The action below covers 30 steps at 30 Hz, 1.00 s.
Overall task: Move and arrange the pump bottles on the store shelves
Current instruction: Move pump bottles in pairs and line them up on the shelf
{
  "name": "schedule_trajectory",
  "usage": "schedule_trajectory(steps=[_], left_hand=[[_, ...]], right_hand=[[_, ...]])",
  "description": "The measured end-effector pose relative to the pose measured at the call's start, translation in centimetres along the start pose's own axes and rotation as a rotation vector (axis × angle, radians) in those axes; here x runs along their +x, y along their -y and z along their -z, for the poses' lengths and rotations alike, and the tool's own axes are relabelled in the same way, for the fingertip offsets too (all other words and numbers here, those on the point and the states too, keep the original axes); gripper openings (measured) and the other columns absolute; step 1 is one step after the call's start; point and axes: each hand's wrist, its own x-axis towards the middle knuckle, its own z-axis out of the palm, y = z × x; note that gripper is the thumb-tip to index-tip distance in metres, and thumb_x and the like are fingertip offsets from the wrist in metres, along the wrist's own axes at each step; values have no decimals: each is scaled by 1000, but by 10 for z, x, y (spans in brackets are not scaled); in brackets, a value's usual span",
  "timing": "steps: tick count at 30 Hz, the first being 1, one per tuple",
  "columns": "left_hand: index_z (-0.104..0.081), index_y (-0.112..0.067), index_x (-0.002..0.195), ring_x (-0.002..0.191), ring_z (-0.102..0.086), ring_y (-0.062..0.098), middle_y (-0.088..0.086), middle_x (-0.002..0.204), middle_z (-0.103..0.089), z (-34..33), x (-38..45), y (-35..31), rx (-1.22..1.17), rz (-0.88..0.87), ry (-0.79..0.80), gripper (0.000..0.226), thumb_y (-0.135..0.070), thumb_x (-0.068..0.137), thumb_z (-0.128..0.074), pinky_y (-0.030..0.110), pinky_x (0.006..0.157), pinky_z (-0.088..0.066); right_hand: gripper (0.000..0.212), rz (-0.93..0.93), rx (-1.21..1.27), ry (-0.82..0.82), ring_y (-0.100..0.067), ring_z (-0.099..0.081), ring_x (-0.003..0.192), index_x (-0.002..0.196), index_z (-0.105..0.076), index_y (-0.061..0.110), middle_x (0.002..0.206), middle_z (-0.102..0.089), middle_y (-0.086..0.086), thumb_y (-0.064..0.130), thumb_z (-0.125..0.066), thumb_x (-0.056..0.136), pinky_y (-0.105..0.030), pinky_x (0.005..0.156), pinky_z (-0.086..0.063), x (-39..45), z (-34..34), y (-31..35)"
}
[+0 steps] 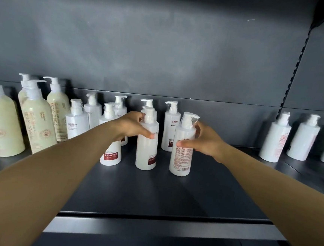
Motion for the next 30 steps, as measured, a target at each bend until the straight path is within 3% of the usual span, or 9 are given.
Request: schedule_trajectory(steps=[3,6,9,12,17,20,23,27,30], left_hand=[[-53,-12,124,115,-56,20,2,124,-60,6,-1,0,-24,36,30,59,-6,71,-78,38,102,-44],[-54,-13,122,110,-56,16,-2,117,-60,1,0,-1,-11,17,-11,55,-15,73,-79,30,94,-46],[-57,-13,121,102,-52,12,-5,111,-57,-2,0,-2,44,-17,-97,53,-22,73,-79,24,85,-39],[-49,-10,132,117,-51,16,-3,129,-53,4,3,-3,61,18,-103,70,-19,71,-81,30,99,-41],[-42,-8,137,125,-47,21,2,137,-48,4,2,-7,61,56,-82,70,-13,75,-76,36,104,-40],[-49,-9,124,105,-53,15,-2,117,-54,4,-1,-12,7,56,-45,53,-12,78,-75,30,85,-47],[-55,-9,119,100,-57,17,2,113,-60,7,0,-11,-26,61,-53,48,-12,76,-76,32,85,-51],[-57,-9,120,105,-59,19,1,113,-61,13,-1,-9,-8,66,-35,50,-11,74,-78,31,84,-52],[-58,-9,122,109,-60,19,4,119,-62,15,-1,-9,-3,63,-20,52,-10,73,-78,31,83,-53]], right_hand=[[56,-28,92,74,-16,-62,102,116,-45,18,111,-62,1,16,-81,72,-38,88,-53,2,0,5],[59,-31,223,202,-17,-61,111,127,-47,21,118,-64,1,-2,-70,78,-42,94,-52,2,8,6],[59,34,87,126,-15,-63,107,121,-51,21,114,-65,3,12,-81,71,-38,87,-55,3,6,7],[72,38,-53,18,-12,-61,103,118,-48,22,113,-59,7,35,-86,58,-37,84,-55,8,0,7],[48,-15,231,208,-17,-61,112,124,-53,17,120,-64,0,1,-67,81,-35,88,-53,6,9,13],[48,11,92,102,-17,-64,105,118,-56,14,114,-65,-1,14,-78,75,-34,82,-56,8,6,13],[61,16,-14,-3,-15,-64,101,113,-53,16,111,-62,2,32,-85,63,-40,83,-57,11,0,16],[46,-21,154,190,-16,-62,110,120,-55,21,118,-65,3,10,-73,79,-39,94,-51,6,10,19],[42,2,96,115,-19,-66,105,112,-62,18,110,-68,0,12,-78,74,-39,89,-55,6,12,16]])
